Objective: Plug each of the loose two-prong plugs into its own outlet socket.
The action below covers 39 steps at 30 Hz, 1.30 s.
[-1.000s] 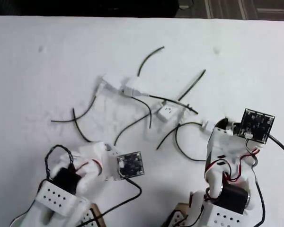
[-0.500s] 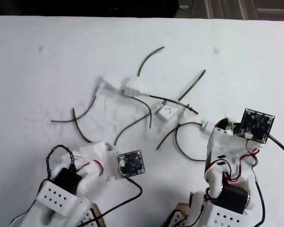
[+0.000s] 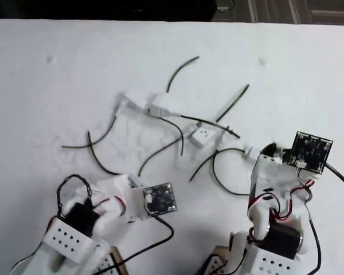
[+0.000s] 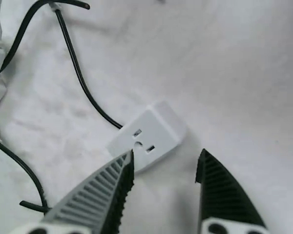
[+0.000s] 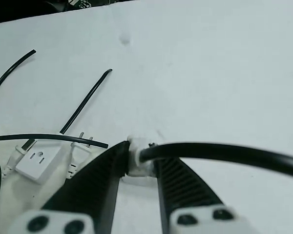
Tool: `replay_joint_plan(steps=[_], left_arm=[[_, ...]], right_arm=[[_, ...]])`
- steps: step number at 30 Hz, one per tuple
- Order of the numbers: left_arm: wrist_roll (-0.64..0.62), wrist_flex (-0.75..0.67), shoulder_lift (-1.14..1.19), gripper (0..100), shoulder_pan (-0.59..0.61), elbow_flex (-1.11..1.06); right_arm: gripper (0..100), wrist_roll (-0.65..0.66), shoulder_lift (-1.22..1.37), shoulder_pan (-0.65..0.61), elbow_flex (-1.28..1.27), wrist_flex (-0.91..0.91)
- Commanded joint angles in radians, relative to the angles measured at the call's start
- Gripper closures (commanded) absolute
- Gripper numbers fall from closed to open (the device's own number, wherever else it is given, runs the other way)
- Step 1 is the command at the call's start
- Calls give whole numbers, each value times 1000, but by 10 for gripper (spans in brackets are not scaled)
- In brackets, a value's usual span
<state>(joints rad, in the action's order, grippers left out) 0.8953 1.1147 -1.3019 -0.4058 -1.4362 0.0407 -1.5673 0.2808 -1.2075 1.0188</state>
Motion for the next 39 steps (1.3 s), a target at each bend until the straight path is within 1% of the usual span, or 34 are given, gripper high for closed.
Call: replay_joint_plan(steps=[1,7,11,14,21,23,26,28,31,37,39], left_arm=[[-11,-5,107,785,-8,89],[-11,-118,533,785,-1,255],[-15,-132,792,785,2,434],[-49,-138,891,785,41,582],[-58,-126,1036,788,170,1005],[-58,-77,1112,788,216,1146],[-54,71,1241,786,271,1343],[-51,173,1317,786,294,1430],[-49,255,1374,788,300,1465],[-48,258,1340,786,292,1338],[-17,255,1300,785,289,1258]], right_arm=[[981,2,-8,-8,8,4],[981,2,-8,-8,8,5],[981,2,-8,-8,6,5],[981,2,-8,-8,6,5],[981,2,-8,-8,6,5],[981,2,-8,-8,6,5],[981,2,-8,-8,6,5],[981,2,-5,-8,6,5],[981,2,-4,-8,6,5],[981,3,-8,-8,5,30],[981,3,-8,-8,5,31]])
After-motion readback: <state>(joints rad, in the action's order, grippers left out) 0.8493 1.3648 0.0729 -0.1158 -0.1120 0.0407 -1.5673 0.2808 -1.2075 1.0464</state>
